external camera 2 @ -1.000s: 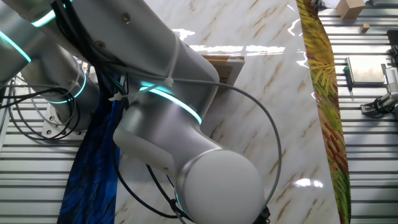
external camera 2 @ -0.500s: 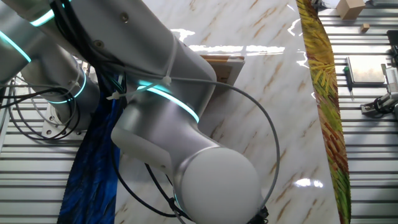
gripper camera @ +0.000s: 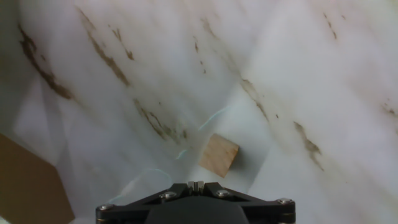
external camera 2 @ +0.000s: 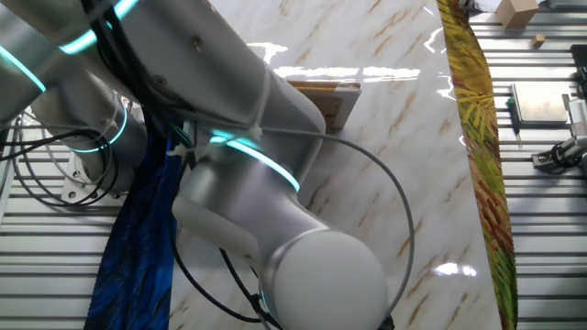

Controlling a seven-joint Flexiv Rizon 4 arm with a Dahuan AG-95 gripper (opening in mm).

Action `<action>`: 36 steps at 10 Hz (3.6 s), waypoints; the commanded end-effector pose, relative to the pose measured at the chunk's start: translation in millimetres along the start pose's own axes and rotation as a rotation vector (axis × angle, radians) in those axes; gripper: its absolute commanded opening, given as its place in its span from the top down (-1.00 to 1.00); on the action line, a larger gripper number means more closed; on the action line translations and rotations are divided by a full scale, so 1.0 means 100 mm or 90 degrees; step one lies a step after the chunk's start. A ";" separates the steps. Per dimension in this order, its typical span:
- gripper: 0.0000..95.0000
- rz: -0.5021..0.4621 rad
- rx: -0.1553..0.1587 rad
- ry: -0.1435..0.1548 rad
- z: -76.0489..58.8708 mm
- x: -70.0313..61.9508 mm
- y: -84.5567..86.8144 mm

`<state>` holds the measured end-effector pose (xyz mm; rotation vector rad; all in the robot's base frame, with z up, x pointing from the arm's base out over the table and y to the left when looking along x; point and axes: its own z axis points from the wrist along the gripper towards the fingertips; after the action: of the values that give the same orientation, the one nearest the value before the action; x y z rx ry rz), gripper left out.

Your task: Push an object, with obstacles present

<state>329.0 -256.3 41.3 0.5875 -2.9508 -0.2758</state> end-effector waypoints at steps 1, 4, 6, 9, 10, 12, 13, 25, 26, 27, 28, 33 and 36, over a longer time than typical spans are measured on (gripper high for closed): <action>1.00 0.001 0.000 -0.001 0.00 0.01 0.00; 1.00 0.000 -0.004 -0.005 0.05 0.01 -0.01; 1.00 -0.008 -0.007 -0.008 0.06 0.03 -0.08; 1.00 -0.016 -0.008 -0.012 0.04 -0.02 -0.16; 1.00 -0.016 -0.008 -0.012 0.04 -0.06 -0.17; 1.00 -0.021 -0.008 -0.015 0.06 -0.15 -0.19; 1.00 -0.021 -0.008 -0.015 0.07 -0.18 -0.20; 1.00 -0.075 -0.011 -0.024 -0.03 -0.93 -0.19; 1.00 -0.076 -0.012 -0.024 -0.03 -0.98 -0.18; 1.00 -0.076 -0.010 -0.023 -0.04 -1.02 -0.17; 1.00 -0.076 -0.010 -0.023 -0.05 -1.06 -0.16; 1.00 -0.080 -0.010 -0.024 -0.07 -1.24 -0.11; 1.00 -0.083 -0.005 0.000 -0.11 -1.29 -0.09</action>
<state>453.8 -216.2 39.9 0.7799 -2.9126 -0.3013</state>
